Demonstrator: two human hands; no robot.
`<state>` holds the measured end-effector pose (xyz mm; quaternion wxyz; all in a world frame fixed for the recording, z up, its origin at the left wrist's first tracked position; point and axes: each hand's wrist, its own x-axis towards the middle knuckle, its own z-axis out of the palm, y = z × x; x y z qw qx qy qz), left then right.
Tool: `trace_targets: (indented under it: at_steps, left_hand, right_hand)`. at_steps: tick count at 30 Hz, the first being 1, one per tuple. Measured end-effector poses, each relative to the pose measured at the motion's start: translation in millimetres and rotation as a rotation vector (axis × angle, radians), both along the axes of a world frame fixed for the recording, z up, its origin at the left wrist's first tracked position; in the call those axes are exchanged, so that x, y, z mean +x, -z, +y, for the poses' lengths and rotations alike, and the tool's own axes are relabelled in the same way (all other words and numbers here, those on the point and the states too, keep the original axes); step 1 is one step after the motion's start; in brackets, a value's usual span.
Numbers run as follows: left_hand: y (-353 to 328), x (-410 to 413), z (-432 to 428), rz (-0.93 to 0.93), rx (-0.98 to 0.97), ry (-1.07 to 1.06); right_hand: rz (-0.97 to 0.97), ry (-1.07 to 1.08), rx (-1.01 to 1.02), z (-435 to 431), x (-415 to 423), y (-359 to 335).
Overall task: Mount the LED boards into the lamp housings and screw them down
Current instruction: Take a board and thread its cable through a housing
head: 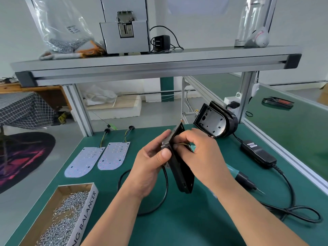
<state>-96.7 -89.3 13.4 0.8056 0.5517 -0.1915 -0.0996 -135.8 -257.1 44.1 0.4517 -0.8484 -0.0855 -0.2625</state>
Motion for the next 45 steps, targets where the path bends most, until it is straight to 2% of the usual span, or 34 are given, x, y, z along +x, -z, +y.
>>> trace_targets:
  at_steps: [8, 11, 16, 22, 25, 31, 37, 45]
  left_hand:
    - [3, 1, -3, -0.106, 0.104, -0.003]
    - [2, 4, 0, -0.138, 0.113, -0.014]
    - [3, 7, 2, -0.164, 0.142, -0.063]
    - [1, 1, -1, -0.229, 0.195, -0.065]
    - [0, 0, -3, -0.235, 0.201, -0.07]
    - [2, 3, -1, -0.179, 0.152, -0.101]
    - [1, 0, -4, -0.225, 0.201, -0.121]
    - [5, 0, -8, -0.242, 0.28, -0.173]
  right_hand:
    - [-0.129, 0.091, -0.158, 2, 4, 2]
    - [-0.115, 0.043, -0.069, 1, 1, 3]
    - [0.081, -0.029, 0.187, -3, -2, 3]
    - [-0.016, -0.015, 0.14, -3, -2, 7]
    - [0.019, -0.008, 0.227, -3, 2, 6]
    - [0.092, -0.148, 0.164, -11, 1, 7]
    - [0.068, -0.037, 0.259, -8, 1, 15]
    - [0.125, -0.218, 0.312, -16, 8, 12]
